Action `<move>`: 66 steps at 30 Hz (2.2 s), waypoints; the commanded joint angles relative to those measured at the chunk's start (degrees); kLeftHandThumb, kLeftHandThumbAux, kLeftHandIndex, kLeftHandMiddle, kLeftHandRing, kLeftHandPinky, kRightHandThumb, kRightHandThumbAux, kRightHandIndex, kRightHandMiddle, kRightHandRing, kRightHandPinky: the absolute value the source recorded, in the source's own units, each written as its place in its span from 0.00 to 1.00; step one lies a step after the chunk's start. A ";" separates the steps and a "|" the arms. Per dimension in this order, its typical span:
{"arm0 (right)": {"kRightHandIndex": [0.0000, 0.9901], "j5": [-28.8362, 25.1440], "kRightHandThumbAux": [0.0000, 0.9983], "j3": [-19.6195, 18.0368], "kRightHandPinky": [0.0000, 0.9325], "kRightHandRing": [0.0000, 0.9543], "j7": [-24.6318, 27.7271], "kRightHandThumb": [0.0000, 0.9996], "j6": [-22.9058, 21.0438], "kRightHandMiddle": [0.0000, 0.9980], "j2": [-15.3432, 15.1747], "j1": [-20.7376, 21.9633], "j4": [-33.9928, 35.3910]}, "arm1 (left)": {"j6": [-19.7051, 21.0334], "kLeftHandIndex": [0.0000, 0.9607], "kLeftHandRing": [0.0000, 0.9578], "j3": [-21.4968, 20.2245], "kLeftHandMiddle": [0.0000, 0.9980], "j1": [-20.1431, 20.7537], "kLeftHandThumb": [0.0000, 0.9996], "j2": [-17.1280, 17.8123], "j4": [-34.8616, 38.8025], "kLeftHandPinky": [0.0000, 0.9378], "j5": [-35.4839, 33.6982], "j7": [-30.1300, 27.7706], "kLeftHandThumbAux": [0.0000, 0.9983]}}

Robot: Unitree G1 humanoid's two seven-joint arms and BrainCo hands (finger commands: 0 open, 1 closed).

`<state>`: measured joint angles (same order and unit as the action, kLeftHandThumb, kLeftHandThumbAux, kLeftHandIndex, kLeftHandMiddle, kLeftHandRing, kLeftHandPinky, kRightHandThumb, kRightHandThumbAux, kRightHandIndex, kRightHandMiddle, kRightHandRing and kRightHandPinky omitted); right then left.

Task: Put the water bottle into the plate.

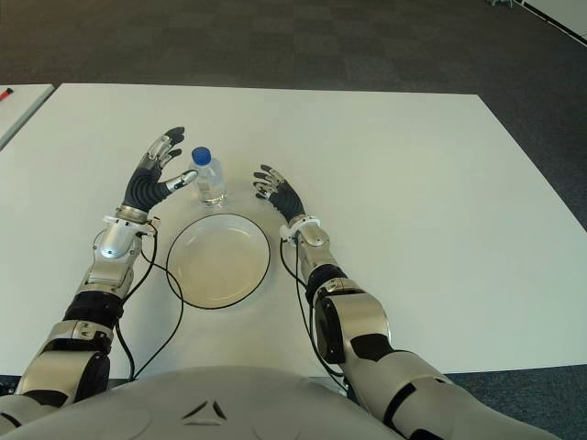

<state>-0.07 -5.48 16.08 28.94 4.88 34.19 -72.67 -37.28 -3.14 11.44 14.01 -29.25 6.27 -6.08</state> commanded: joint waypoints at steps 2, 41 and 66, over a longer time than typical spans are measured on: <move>0.08 -0.25 0.62 -0.10 0.22 0.18 -0.56 0.14 -3.04 0.17 3.89 -1.48 -1.96 | 1.94 0.00 0.07 0.73 0.06 -1.25 0.08 0.11 1.58 0.08 2.06 1.67 0.58; 0.07 0.16 0.61 0.23 0.23 0.18 -0.69 0.14 -3.35 0.16 4.03 -1.07 -2.41 | 9.96 0.00 0.02 3.25 0.03 3.07 0.00 2.66 -0.71 0.00 6.20 2.91 0.57; 0.09 0.00 0.65 0.15 0.25 0.18 -1.16 0.16 -3.49 0.16 4.41 -1.13 -2.34 | 9.46 0.00 0.00 5.68 0.01 15.59 0.00 3.78 -21.16 0.00 8.14 6.25 0.58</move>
<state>-0.04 -5.34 15.69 28.70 4.89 34.25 -72.69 -28.28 1.87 26.20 17.32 -48.79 13.61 -0.55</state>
